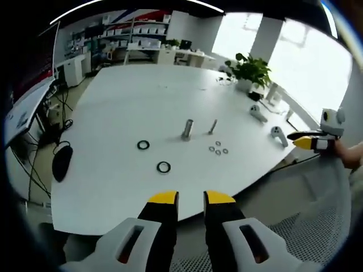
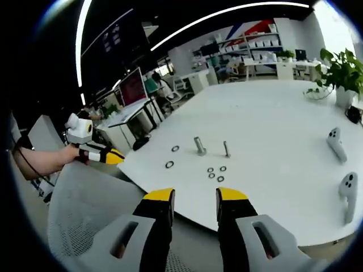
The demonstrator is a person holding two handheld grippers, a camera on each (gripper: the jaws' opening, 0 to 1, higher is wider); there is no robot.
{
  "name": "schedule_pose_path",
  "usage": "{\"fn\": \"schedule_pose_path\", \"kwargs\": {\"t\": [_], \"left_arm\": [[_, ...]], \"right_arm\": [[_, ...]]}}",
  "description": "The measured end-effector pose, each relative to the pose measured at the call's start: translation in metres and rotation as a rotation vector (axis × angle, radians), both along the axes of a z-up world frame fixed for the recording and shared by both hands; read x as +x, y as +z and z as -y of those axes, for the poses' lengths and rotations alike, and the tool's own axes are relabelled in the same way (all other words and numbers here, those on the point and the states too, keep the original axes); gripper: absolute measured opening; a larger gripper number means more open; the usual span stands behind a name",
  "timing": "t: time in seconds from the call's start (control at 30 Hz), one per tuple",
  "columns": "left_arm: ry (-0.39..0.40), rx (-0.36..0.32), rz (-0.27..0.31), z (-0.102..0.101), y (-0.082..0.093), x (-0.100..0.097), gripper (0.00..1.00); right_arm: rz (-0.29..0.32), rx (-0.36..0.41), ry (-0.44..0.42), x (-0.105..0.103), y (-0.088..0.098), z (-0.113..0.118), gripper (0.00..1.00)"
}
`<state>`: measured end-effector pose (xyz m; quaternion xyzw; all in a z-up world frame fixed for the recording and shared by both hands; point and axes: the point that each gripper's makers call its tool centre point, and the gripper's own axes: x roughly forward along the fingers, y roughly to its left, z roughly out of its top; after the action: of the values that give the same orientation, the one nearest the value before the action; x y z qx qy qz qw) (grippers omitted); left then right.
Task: Place the washer onto the threaded stud by aligning its center hole with the stud, sliding it down to the base, and recovering from edge contact or off-axis alignment until the washer reaches the visible bottom stop.
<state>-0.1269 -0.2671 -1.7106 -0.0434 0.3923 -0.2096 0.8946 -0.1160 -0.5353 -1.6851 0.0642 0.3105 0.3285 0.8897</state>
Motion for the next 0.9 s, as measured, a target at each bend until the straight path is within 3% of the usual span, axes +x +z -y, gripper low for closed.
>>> {"fn": "schedule_pose_path", "kwargs": {"t": [0.2,0.4,0.57,0.9], "left_arm": [[-0.025,0.020,-0.024,0.0040,-0.0050,-0.0041,0.16],[-0.001,0.014,-0.021,-0.0001,-0.0047,-0.0043,0.17],[-0.050,0.035,-0.043,0.0064,-0.0098,-0.0093,0.17],[-0.045,0.031,-0.035,0.0049,-0.0077,-0.0091,0.17]], "right_arm": [[-0.002,-0.023,0.019,-0.0023,-0.0030,-0.0005,0.34],[-0.010,-0.027,0.036,-0.0049,-0.0049,-0.0016,0.36],[-0.015,-0.027,0.024,-0.0046,-0.0072,0.0013,0.39],[-0.030,-0.038,0.030,-0.0062,-0.0100,0.0004,0.39]]}}
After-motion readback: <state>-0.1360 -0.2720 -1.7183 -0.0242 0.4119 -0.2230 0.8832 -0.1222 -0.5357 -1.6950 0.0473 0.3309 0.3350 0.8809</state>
